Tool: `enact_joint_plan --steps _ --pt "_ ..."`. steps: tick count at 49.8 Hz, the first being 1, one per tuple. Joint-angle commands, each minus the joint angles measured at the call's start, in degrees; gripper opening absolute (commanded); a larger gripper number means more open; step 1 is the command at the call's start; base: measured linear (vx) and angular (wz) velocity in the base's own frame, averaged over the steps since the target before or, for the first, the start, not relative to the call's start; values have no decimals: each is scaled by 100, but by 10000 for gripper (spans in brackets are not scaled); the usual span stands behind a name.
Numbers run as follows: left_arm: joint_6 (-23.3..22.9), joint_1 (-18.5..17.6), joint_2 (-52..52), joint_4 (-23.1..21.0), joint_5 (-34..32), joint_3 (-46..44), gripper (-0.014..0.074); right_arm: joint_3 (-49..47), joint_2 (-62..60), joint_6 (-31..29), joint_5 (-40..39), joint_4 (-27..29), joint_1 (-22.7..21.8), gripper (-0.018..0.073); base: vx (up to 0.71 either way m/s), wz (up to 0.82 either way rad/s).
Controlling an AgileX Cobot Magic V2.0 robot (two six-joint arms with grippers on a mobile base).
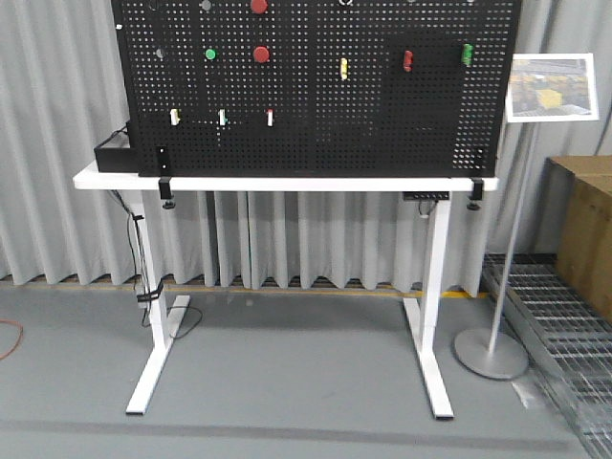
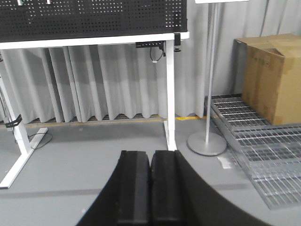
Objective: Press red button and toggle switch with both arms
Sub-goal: 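Drive the base forward toward the black pegboard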
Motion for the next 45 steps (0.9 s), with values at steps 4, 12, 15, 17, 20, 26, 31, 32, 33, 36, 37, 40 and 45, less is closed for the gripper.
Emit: enact_joint_plan --steps 4,12,15,17,20,26,31,32,33,36,37,40,45 --pt "-44 -18 -96 -15 -495 200 1 65 -95 -69 -477 -65 -36 -3 50 5" --pt "-44 -18 -96 -15 -495 200 1 65 -95 -69 -477 -65 -36 -3 50 6" --pt "-44 -18 -96 -15 -495 200 1 65 -95 -69 -477 -65 -36 -3 48 4" --pt "-44 -18 -96 -15 -495 200 1 65 -95 -69 -477 -65 -36 -3 47 3" --pt "-44 -18 -96 -15 -495 200 1 65 -95 -69 -477 -65 -36 -3 46 2" --pt "-44 -18 -96 -15 -495 200 1 65 -95 -69 -477 -65 -36 -3 45 0" --pt "-44 -18 -96 -15 -495 200 1 65 -95 -69 -477 -65 -36 -3 45 -2" --pt "-44 -18 -96 -15 -495 200 1 65 -95 -69 -477 -65 -36 -3 46 -3" --pt "-44 -18 -96 -15 -495 200 1 65 -95 -69 -477 -65 -36 -3 46 -3" --pt "-44 -18 -96 -15 -495 200 1 65 -95 -69 -477 -65 -36 -3 46 -4" --pt "-44 -18 -96 -15 -495 200 1 65 -95 -69 -477 -65 -36 -3 46 -5" --pt "-44 -18 -96 -15 -495 200 1 65 -95 -69 -477 -65 -36 -3 46 -5" --pt "-44 -18 -96 -15 -495 200 1 65 -95 -69 -477 -65 -36 -3 47 -4"
